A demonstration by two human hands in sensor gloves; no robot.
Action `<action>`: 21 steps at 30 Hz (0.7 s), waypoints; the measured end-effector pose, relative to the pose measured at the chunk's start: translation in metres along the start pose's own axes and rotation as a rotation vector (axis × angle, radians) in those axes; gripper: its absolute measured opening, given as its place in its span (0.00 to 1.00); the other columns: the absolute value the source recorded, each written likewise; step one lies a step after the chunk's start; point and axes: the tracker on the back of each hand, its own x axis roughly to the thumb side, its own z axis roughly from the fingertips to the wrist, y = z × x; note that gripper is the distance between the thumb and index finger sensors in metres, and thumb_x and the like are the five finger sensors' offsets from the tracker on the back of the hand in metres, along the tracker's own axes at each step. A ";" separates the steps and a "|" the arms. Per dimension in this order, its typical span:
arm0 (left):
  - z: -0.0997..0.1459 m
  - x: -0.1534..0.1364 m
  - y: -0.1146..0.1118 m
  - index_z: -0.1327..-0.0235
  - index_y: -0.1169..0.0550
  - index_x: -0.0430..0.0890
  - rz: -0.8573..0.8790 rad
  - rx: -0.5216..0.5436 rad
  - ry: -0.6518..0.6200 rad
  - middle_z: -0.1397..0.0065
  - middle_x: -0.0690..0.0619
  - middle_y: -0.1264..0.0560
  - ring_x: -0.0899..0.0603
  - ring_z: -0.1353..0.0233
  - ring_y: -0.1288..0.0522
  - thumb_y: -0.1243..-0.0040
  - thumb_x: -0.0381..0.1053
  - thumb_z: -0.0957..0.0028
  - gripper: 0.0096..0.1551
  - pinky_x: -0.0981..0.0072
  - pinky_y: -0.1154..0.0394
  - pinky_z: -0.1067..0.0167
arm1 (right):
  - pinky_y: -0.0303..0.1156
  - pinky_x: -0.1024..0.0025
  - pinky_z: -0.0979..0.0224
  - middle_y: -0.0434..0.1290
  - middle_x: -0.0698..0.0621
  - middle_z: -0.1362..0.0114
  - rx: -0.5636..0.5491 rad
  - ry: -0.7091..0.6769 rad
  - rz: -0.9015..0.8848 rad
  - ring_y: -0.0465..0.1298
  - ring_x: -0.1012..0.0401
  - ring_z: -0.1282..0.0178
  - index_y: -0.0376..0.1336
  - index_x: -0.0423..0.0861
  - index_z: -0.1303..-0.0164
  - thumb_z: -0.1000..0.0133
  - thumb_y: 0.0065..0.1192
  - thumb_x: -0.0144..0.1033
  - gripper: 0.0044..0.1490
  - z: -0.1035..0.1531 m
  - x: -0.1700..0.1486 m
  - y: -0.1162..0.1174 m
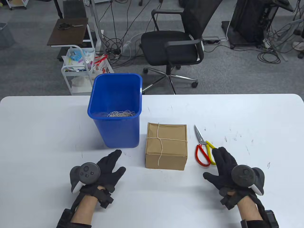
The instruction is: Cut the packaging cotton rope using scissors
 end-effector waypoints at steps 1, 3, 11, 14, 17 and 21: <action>0.000 -0.001 0.000 0.19 0.39 0.54 0.003 0.001 0.000 0.20 0.41 0.33 0.30 0.23 0.32 0.46 0.73 0.50 0.47 0.30 0.36 0.30 | 0.55 0.20 0.32 0.46 0.29 0.15 -0.003 -0.001 -0.001 0.52 0.26 0.24 0.44 0.43 0.18 0.53 0.65 0.67 0.64 0.000 0.000 0.000; 0.002 -0.003 0.002 0.19 0.39 0.54 0.011 0.000 0.006 0.20 0.41 0.33 0.30 0.23 0.32 0.46 0.73 0.50 0.47 0.30 0.36 0.30 | 0.55 0.20 0.33 0.47 0.29 0.16 -0.006 -0.005 -0.002 0.52 0.26 0.24 0.44 0.42 0.18 0.53 0.64 0.67 0.64 0.001 0.000 0.001; 0.003 -0.003 0.011 0.19 0.40 0.54 0.004 0.019 0.004 0.19 0.41 0.34 0.30 0.23 0.32 0.46 0.73 0.50 0.47 0.30 0.36 0.29 | 0.54 0.20 0.32 0.49 0.28 0.17 -0.016 -0.026 -0.004 0.52 0.26 0.24 0.46 0.40 0.19 0.52 0.65 0.65 0.63 0.003 0.008 0.003; 0.001 -0.003 0.012 0.19 0.40 0.53 -0.001 0.020 0.001 0.19 0.41 0.34 0.30 0.23 0.32 0.46 0.73 0.49 0.47 0.30 0.36 0.29 | 0.54 0.20 0.32 0.49 0.28 0.17 -0.006 -0.024 -0.011 0.52 0.26 0.24 0.46 0.39 0.19 0.52 0.65 0.65 0.62 0.002 0.007 0.006; 0.001 -0.003 0.012 0.19 0.40 0.53 -0.006 0.017 0.006 0.19 0.41 0.34 0.30 0.23 0.32 0.46 0.72 0.49 0.47 0.29 0.36 0.29 | 0.54 0.20 0.33 0.50 0.28 0.17 0.011 -0.016 -0.015 0.53 0.26 0.24 0.47 0.39 0.19 0.52 0.65 0.64 0.62 0.002 0.006 0.009; 0.004 -0.004 0.014 0.19 0.40 0.53 -0.008 0.019 0.022 0.19 0.41 0.34 0.30 0.23 0.32 0.46 0.73 0.49 0.47 0.29 0.36 0.29 | 0.54 0.20 0.33 0.52 0.27 0.18 0.017 -0.025 -0.023 0.55 0.27 0.25 0.50 0.37 0.20 0.52 0.66 0.64 0.61 0.004 0.009 0.010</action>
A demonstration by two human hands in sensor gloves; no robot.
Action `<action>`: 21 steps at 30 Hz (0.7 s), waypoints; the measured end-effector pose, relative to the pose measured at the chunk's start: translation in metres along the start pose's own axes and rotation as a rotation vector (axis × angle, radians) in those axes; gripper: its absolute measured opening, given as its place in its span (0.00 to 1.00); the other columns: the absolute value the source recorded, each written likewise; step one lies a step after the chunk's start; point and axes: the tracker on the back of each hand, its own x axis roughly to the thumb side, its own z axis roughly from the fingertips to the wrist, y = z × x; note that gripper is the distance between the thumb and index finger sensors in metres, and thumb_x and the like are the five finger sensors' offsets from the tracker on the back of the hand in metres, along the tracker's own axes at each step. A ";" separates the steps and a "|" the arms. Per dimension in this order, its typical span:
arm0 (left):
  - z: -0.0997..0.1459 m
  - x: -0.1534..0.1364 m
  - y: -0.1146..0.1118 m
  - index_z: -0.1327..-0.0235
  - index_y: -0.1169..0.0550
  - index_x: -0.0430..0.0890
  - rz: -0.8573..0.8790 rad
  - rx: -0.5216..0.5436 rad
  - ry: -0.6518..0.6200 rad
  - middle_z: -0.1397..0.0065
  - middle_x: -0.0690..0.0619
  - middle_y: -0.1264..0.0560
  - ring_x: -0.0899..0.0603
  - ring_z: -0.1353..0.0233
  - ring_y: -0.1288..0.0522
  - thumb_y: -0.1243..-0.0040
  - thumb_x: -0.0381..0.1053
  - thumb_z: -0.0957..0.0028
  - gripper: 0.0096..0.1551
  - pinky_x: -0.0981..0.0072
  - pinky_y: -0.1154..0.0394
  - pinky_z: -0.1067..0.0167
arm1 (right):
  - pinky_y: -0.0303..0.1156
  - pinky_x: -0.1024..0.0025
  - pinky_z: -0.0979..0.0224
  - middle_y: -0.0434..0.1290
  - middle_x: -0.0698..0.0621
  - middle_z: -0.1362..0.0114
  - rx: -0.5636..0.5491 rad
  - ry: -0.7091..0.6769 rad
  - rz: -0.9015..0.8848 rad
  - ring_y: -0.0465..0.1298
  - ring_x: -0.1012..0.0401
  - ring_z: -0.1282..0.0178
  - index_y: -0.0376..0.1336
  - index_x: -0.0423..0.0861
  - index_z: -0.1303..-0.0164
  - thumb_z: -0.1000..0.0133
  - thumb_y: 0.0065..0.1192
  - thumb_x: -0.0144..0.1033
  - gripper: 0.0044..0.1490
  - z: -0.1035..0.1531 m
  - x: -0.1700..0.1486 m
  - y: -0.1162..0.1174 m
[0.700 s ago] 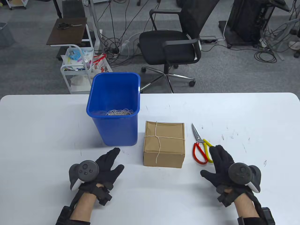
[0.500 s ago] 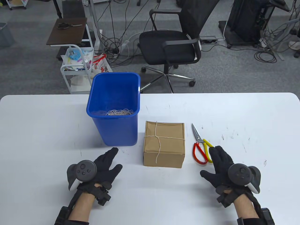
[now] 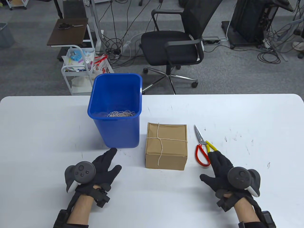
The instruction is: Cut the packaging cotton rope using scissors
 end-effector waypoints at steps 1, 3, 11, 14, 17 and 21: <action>0.001 -0.001 0.001 0.19 0.40 0.53 0.007 0.002 0.004 0.19 0.41 0.34 0.30 0.23 0.32 0.46 0.73 0.49 0.47 0.29 0.36 0.29 | 0.54 0.20 0.33 0.52 0.27 0.18 -0.004 -0.004 -0.012 0.55 0.26 0.25 0.50 0.37 0.21 0.52 0.66 0.64 0.61 0.000 0.001 -0.001; 0.000 -0.002 0.001 0.19 0.40 0.53 0.022 0.002 0.011 0.19 0.41 0.34 0.30 0.23 0.32 0.46 0.73 0.49 0.47 0.29 0.36 0.29 | 0.54 0.20 0.33 0.54 0.27 0.18 -0.012 -0.010 -0.049 0.56 0.27 0.25 0.52 0.36 0.22 0.52 0.66 0.63 0.60 -0.001 0.003 -0.002; -0.007 -0.003 0.001 0.19 0.40 0.53 0.037 -0.038 0.022 0.19 0.40 0.33 0.30 0.23 0.32 0.47 0.72 0.48 0.47 0.29 0.36 0.29 | 0.52 0.17 0.33 0.59 0.29 0.20 -0.077 -0.109 -0.074 0.59 0.27 0.26 0.58 0.35 0.25 0.53 0.70 0.61 0.57 -0.041 0.038 -0.010; -0.011 -0.002 0.002 0.19 0.40 0.53 0.050 -0.038 0.021 0.19 0.41 0.34 0.30 0.23 0.32 0.47 0.73 0.48 0.47 0.29 0.36 0.29 | 0.51 0.17 0.33 0.61 0.29 0.21 -0.060 -0.161 -0.048 0.60 0.27 0.27 0.60 0.34 0.27 0.53 0.71 0.59 0.54 -0.074 0.064 -0.010; -0.013 -0.001 0.003 0.19 0.40 0.53 0.049 -0.044 0.014 0.19 0.40 0.33 0.30 0.23 0.32 0.47 0.72 0.48 0.47 0.29 0.36 0.29 | 0.52 0.17 0.32 0.63 0.29 0.22 -0.012 -0.222 0.033 0.61 0.28 0.27 0.62 0.34 0.29 0.53 0.71 0.59 0.53 -0.111 0.092 -0.002; -0.013 -0.004 0.004 0.19 0.39 0.53 0.054 -0.049 0.022 0.20 0.40 0.33 0.29 0.24 0.32 0.47 0.72 0.48 0.47 0.29 0.36 0.30 | 0.49 0.17 0.31 0.56 0.30 0.17 0.163 -0.219 0.187 0.54 0.29 0.21 0.54 0.38 0.21 0.56 0.72 0.63 0.62 -0.154 0.111 0.024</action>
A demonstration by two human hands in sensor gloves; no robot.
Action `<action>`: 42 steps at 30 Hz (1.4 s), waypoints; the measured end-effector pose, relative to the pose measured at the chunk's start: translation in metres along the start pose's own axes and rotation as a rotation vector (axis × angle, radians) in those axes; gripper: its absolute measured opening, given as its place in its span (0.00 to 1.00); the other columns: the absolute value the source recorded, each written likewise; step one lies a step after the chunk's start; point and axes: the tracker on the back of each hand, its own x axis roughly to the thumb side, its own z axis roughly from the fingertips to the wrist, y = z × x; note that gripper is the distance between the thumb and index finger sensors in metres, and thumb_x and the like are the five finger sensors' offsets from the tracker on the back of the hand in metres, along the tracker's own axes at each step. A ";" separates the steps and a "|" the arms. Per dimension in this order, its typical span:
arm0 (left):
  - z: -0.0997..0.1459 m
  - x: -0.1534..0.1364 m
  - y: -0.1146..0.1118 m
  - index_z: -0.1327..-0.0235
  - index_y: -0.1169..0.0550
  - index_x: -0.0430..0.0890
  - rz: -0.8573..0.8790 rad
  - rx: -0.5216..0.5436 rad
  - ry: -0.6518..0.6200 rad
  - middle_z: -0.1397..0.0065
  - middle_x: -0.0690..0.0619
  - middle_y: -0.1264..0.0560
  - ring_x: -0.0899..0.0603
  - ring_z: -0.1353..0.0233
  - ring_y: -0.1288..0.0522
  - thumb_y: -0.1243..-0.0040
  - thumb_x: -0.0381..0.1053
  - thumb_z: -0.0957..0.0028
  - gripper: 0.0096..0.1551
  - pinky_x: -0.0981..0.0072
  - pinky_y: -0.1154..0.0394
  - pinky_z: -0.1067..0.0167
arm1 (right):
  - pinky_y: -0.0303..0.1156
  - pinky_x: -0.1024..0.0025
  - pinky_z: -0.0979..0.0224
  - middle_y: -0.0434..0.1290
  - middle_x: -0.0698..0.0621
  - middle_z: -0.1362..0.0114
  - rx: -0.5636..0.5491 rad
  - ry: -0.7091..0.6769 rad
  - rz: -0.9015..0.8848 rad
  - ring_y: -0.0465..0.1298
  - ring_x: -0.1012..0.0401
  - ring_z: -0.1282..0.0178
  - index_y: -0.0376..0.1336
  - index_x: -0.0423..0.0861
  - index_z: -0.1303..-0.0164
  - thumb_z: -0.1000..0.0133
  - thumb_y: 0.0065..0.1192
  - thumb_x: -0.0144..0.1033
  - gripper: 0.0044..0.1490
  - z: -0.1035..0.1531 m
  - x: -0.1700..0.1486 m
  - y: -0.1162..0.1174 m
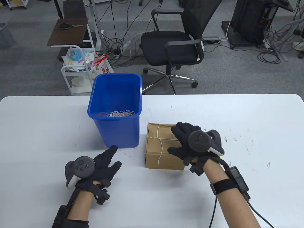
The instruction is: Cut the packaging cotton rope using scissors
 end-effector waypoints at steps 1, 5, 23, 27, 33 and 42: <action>0.000 -0.002 0.000 0.19 0.39 0.53 0.009 -0.004 0.007 0.20 0.40 0.33 0.30 0.24 0.32 0.47 0.73 0.48 0.47 0.29 0.36 0.29 | 0.48 0.17 0.31 0.51 0.30 0.15 0.105 0.016 0.027 0.51 0.29 0.20 0.49 0.41 0.19 0.57 0.72 0.65 0.65 -0.015 0.000 0.010; -0.001 -0.005 0.000 0.19 0.39 0.52 0.014 -0.014 0.017 0.20 0.40 0.33 0.29 0.24 0.32 0.47 0.72 0.48 0.47 0.29 0.36 0.30 | 0.40 0.17 0.30 0.37 0.32 0.13 0.316 0.054 -0.006 0.39 0.27 0.19 0.35 0.47 0.17 0.61 0.73 0.70 0.77 -0.043 -0.001 0.035; -0.001 -0.004 -0.001 0.18 0.41 0.53 0.009 -0.056 0.048 0.19 0.40 0.34 0.29 0.23 0.32 0.46 0.73 0.48 0.48 0.29 0.37 0.29 | 0.29 0.18 0.30 0.22 0.25 0.21 0.704 0.079 0.115 0.29 0.24 0.24 0.22 0.46 0.22 0.67 0.79 0.71 0.91 -0.090 0.005 0.076; 0.001 -0.007 0.000 0.18 0.41 0.53 0.020 -0.056 0.063 0.19 0.40 0.34 0.29 0.23 0.32 0.46 0.73 0.48 0.48 0.28 0.37 0.29 | 0.32 0.17 0.30 0.26 0.24 0.21 0.728 0.056 0.173 0.35 0.23 0.26 0.22 0.45 0.21 0.66 0.78 0.73 0.91 -0.097 0.007 0.080; -0.001 -0.010 0.001 0.17 0.41 0.53 0.036 -0.064 0.072 0.19 0.40 0.35 0.29 0.23 0.32 0.47 0.73 0.48 0.48 0.28 0.37 0.29 | 0.27 0.19 0.30 0.19 0.25 0.23 0.728 0.037 0.139 0.30 0.23 0.24 0.19 0.45 0.24 0.65 0.78 0.72 0.92 -0.094 0.003 0.086; -0.003 -0.008 0.004 0.17 0.42 0.53 0.032 -0.070 0.062 0.18 0.40 0.35 0.29 0.23 0.32 0.47 0.73 0.48 0.48 0.28 0.38 0.29 | 0.38 0.17 0.26 0.32 0.24 0.19 0.659 0.011 0.177 0.43 0.25 0.23 0.24 0.43 0.19 0.64 0.81 0.70 0.91 -0.091 0.011 0.077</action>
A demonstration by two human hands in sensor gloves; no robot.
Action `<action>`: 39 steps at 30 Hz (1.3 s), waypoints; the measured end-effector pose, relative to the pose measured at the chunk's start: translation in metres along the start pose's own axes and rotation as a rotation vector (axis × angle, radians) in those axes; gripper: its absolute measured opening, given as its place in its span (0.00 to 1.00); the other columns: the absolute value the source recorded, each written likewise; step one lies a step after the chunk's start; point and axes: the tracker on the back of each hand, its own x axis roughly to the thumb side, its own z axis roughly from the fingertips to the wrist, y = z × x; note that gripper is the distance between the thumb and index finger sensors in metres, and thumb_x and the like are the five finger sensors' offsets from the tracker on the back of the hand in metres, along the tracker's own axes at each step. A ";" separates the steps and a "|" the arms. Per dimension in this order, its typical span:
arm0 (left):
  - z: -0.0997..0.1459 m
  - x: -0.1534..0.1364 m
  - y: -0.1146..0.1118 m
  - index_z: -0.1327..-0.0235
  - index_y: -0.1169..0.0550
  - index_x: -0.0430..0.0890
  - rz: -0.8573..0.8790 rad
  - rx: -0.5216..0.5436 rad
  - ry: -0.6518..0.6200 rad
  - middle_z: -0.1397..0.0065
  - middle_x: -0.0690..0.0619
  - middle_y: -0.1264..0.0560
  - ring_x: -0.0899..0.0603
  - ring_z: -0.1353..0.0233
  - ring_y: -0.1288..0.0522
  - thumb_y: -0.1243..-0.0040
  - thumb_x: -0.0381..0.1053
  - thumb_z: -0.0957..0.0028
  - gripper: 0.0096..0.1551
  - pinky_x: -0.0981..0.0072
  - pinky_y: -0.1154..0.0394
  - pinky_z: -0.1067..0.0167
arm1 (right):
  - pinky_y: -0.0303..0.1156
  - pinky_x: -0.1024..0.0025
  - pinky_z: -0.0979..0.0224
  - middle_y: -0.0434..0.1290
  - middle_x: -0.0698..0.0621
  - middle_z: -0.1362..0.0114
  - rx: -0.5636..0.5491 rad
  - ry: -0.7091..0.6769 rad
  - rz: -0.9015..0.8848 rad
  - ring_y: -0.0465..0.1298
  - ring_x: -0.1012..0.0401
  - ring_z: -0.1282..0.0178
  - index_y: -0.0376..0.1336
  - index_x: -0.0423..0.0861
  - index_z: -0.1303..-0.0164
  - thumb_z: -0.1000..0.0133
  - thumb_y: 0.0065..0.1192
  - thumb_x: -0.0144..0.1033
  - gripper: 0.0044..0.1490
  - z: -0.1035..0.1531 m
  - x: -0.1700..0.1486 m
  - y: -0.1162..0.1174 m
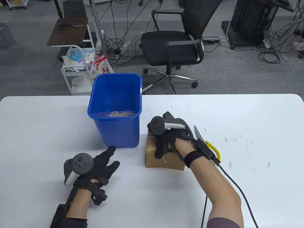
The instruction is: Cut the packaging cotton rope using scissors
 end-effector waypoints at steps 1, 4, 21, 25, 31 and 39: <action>0.000 0.000 0.000 0.17 0.42 0.53 0.003 0.003 -0.001 0.18 0.40 0.35 0.29 0.23 0.33 0.47 0.73 0.47 0.48 0.28 0.38 0.29 | 0.38 0.17 0.27 0.33 0.24 0.19 -0.012 -0.003 0.005 0.44 0.24 0.23 0.24 0.43 0.19 0.64 0.81 0.70 0.91 0.003 0.000 -0.001; 0.001 0.001 0.000 0.17 0.42 0.53 0.006 0.002 -0.001 0.19 0.40 0.35 0.29 0.23 0.32 0.47 0.73 0.48 0.48 0.28 0.38 0.29 | 0.39 0.17 0.27 0.33 0.24 0.19 -0.034 -0.006 -0.001 0.44 0.24 0.24 0.25 0.43 0.19 0.64 0.82 0.69 0.91 0.013 0.001 -0.006; 0.001 0.001 -0.006 0.17 0.42 0.53 0.016 -0.027 0.020 0.19 0.39 0.35 0.29 0.23 0.32 0.48 0.73 0.47 0.48 0.28 0.38 0.29 | 0.41 0.15 0.28 0.34 0.23 0.19 -0.072 -0.083 0.091 0.46 0.23 0.24 0.25 0.41 0.19 0.65 0.78 0.73 0.91 0.074 0.056 -0.001; 0.000 0.001 -0.008 0.17 0.41 0.53 0.014 -0.038 0.024 0.19 0.39 0.35 0.29 0.23 0.32 0.48 0.73 0.47 0.48 0.28 0.38 0.29 | 0.42 0.15 0.28 0.35 0.22 0.19 -0.054 -0.092 0.074 0.46 0.23 0.24 0.25 0.41 0.19 0.65 0.78 0.73 0.91 0.070 0.059 0.013; 0.000 0.001 -0.007 0.17 0.41 0.52 0.016 -0.040 0.034 0.18 0.39 0.35 0.29 0.23 0.33 0.48 0.73 0.47 0.47 0.28 0.38 0.29 | 0.42 0.15 0.29 0.35 0.22 0.19 -0.037 -0.105 0.066 0.47 0.23 0.24 0.26 0.41 0.19 0.65 0.78 0.73 0.90 0.061 0.058 0.028; 0.000 0.001 -0.007 0.17 0.41 0.53 0.019 -0.045 0.039 0.19 0.39 0.35 0.29 0.23 0.33 0.48 0.73 0.47 0.47 0.28 0.38 0.29 | 0.37 0.15 0.28 0.30 0.23 0.19 0.027 -0.107 0.068 0.42 0.22 0.23 0.24 0.41 0.20 0.63 0.77 0.73 0.90 0.055 0.058 0.035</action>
